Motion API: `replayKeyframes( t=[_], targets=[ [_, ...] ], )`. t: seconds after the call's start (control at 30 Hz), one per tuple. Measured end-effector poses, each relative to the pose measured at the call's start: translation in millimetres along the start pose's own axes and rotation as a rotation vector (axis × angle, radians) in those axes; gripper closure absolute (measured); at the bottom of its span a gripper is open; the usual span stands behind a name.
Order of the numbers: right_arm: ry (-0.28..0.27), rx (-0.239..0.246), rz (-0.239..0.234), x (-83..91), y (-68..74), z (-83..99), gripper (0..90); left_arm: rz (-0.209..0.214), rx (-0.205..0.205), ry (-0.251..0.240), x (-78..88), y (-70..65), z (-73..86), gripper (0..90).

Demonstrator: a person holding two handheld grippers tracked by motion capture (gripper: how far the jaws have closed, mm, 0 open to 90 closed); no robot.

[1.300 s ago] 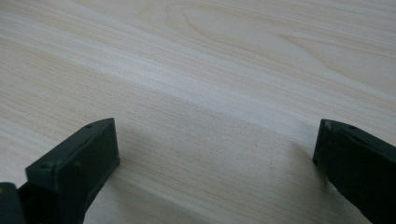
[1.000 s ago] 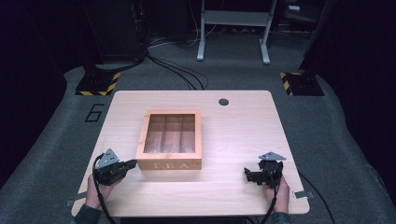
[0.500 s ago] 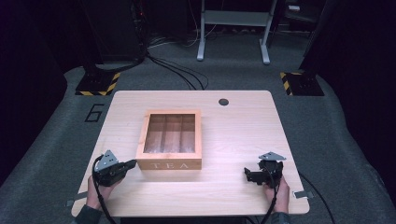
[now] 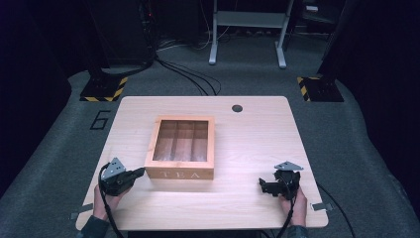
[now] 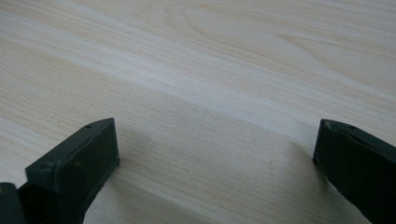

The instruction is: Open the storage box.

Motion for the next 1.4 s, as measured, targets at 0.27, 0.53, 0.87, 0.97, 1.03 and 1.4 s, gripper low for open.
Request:
replayKeyframes(
  t=[0.27,0.53,0.87,0.97,1.03,1.4],
  targets=[
    [0.000,0.000,0.000,0.0,0.0,0.0,0.0,0.004,0.010,-0.020,-1.8,1.7,-1.2,88.9],
    [0.000,0.000,0.000,0.0,0.0,0.0,0.0,0.004,0.005,-0.031,-1.3,2.8,-5.1,88.6],
    [0.000,0.000,0.000,0.0,0.0,0.0,0.0,0.003,0.033,-0.089,1.8,7.4,-11.5,88.5],
    [0.000,0.000,0.000,0.0,0.0,0.0,0.0,0.008,0.032,-0.101,0.8,9.2,-14.8,88.5],
    [0.000,0.000,0.000,0.0,0.0,0.0,0.0,0.005,0.037,-0.113,-0.9,9.0,-16.5,88.4],
    [0.000,0.000,0.000,0.0,0.0,0.0,0.0,0.010,0.034,-0.145,-3.1,11.4,-27.5,88.2]
  ],
)
Point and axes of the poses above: each handheld gripper's, and its own axes: x roughly backward along the jaws, z roughly out of its underside, y roughly to its left, the point moved 1 cm from there along -x, roughly forward along the jaws, and after that the axes turned 1 degree about -y, right-handed, at the moved point
